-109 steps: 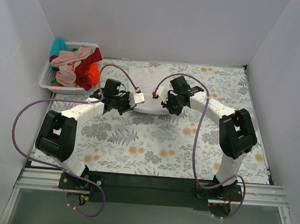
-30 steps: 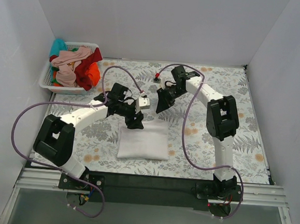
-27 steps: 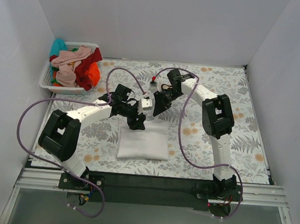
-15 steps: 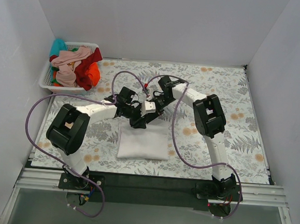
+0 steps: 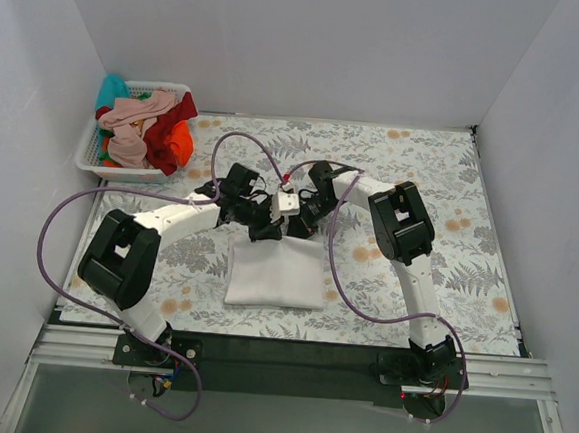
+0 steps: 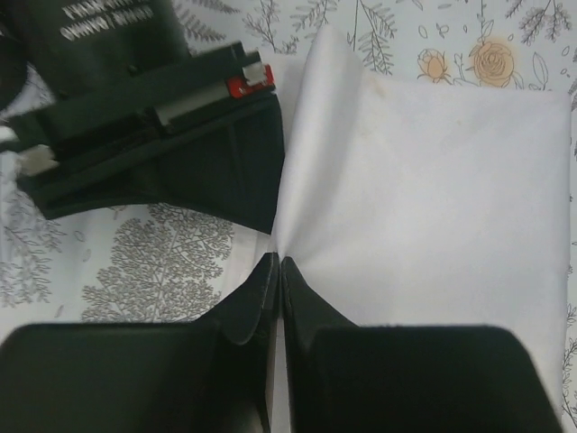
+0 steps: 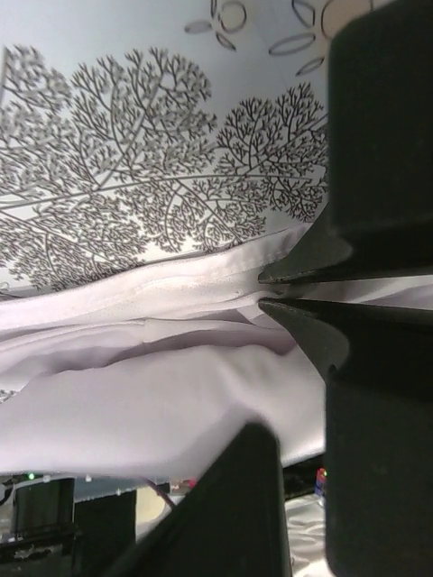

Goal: Fold and stack the t-shirts
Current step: Fold the tshirt

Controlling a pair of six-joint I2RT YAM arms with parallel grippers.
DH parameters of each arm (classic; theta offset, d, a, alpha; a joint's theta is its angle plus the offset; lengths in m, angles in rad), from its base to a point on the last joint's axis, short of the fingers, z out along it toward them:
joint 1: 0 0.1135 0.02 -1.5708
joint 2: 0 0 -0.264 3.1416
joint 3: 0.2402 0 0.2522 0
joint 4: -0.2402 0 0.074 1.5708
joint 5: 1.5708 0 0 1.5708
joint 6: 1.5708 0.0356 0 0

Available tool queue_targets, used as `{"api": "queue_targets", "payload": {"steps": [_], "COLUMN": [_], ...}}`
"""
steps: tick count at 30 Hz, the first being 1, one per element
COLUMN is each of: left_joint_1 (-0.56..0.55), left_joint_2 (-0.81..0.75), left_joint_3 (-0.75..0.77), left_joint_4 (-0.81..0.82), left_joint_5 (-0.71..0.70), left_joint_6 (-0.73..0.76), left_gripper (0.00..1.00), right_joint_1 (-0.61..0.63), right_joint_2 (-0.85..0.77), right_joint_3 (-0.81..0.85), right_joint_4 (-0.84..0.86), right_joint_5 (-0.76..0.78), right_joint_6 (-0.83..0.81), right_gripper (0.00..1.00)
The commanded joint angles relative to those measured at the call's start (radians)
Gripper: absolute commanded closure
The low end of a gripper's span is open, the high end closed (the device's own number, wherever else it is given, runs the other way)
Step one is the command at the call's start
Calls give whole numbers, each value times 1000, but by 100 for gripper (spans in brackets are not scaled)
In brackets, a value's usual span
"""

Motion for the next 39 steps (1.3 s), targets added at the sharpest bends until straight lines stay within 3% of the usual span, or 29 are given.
{"api": "queue_targets", "payload": {"steps": [1,9,15,18,21,23,25,28,35,39], "left_joint_1": [6,29,34,35,35,35,35,35,121,212], "left_joint_2": [-73,-11,9,7,1,-22,-45,-97,-192,-124], "left_joint_3": [59,64,11,-2,-6,-9,-2,23,23,46], "left_joint_4": [16,73,123,129,125,113,82,27,-21,-4], "left_joint_5": [-15,-39,-70,-79,-87,-84,-79,-64,25,22], "left_joint_6": [21,45,65,64,62,62,50,9,-156,-264], "left_gripper": [100,100,100,100,99,94,79,64,61,60], "right_joint_1": [6,6,3,3,4,3,1,-9,-85,-146], "right_joint_2": [6,-7,-75,-121,-165,-187,-219,-256,-322,-368], "right_joint_3": [-52,-63,-48,-34,-22,-13,4,40,87,49], "right_joint_4": [13,14,8,3,2,-1,-3,-10,-38,-64], "right_joint_5": [67,85,192,273,352,412,467,511,521,440], "right_joint_6": [-51,-59,-74,-77,-85,-88,-90,-93,-99,-109], "right_gripper": [81,82,80,75,63,54,47,33,32,32]}}
